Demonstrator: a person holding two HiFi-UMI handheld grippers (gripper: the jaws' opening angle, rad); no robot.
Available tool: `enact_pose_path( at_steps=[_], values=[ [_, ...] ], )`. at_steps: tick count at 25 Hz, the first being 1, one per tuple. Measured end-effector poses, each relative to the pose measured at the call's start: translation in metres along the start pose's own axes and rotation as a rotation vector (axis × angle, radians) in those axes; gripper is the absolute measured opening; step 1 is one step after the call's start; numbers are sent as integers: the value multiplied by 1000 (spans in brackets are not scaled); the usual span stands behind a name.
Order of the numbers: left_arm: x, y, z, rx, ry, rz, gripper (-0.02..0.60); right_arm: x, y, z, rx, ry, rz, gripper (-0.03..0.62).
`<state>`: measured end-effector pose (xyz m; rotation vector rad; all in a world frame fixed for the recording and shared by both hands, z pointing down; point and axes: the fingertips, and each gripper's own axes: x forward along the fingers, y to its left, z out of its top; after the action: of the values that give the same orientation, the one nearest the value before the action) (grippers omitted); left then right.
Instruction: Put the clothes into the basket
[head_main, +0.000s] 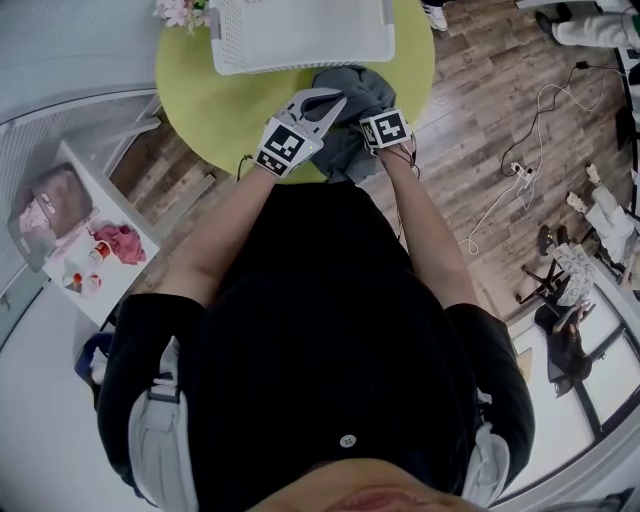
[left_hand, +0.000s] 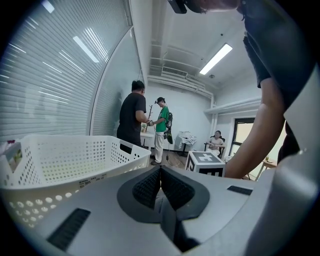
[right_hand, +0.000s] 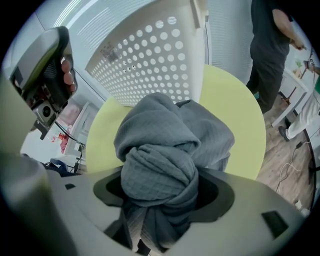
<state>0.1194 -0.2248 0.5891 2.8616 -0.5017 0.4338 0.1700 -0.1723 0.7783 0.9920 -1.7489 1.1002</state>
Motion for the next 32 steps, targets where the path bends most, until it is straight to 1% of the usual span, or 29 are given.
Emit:
enact_pose_path(
  at_steps=[7, 14, 17, 21, 26, 32],
  values=[
    [-10, -9, 19, 26, -15, -4, 11, -39, 11, 1, -25, -34, 39, 353],
    [-23, -24, 46, 40, -45, 11, 11, -88, 19, -2, -100, -46, 55, 353],
    [-27, -26, 57, 53, -57, 15, 11, -103, 23, 2, -156, -29, 60, 353],
    [-34, -29, 76, 72, -68, 28, 11, -126, 33, 9, -261, 18, 74, 353],
    [-47, -31, 102, 87, -86, 43, 11, -155, 49, 22, -365, 60, 114, 353],
    [-60, -28, 133, 79, -106, 70, 11, -192, 68, 51, -460, 56, 151, 353]
  ],
)
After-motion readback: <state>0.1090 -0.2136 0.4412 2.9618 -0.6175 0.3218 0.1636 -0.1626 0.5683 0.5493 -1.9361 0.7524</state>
